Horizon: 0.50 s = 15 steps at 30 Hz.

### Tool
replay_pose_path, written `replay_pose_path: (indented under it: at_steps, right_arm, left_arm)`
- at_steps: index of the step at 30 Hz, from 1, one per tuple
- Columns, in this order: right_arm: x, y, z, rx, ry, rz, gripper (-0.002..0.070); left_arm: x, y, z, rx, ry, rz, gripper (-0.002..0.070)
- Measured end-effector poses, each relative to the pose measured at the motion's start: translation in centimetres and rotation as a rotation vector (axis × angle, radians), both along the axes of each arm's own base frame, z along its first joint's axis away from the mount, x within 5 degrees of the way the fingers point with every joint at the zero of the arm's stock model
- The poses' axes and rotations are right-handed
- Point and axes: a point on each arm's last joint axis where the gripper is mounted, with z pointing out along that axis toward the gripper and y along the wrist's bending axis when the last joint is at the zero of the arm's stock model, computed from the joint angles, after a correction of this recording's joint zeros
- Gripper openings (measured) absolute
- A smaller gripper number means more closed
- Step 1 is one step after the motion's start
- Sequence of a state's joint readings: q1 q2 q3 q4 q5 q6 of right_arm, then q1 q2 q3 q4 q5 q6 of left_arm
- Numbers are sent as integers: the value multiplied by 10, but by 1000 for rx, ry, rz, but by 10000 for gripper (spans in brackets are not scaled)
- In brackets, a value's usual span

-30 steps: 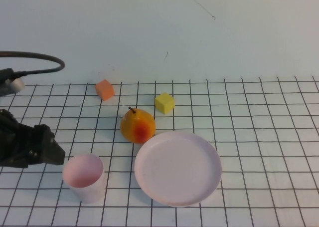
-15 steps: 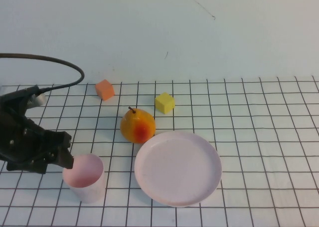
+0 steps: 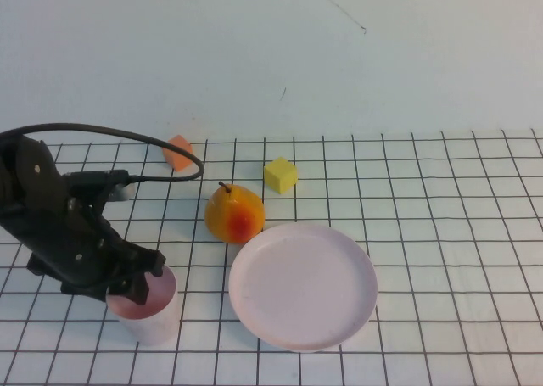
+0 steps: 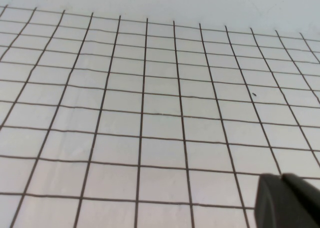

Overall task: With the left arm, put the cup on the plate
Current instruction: Pick up the cup from the table, then place the cup on the plate

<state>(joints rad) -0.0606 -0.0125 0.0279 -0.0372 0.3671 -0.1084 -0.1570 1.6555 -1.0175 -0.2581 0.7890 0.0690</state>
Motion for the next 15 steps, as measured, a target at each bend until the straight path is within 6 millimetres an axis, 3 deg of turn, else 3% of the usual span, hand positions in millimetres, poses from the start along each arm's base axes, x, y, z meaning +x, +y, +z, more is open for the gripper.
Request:
replay_pose_path:
  at_steps: [4,6,10,15]
  right_arm:
    - [0,0,0,0,0,0,-2]
    - [0,0,0,0,0,0,-2]
    - [0,0,0,0,0,0,-2]
    - [0,0,0,0,0,0,-2]
  left_arm:
    - [1,0,-8,30,22,-27,111]
    - [1,0,-10,35,36,-49,47]
    - [2,-6,-2,0,61,-97,13]
    - [9,-42,24,-45,-13,-218,9]
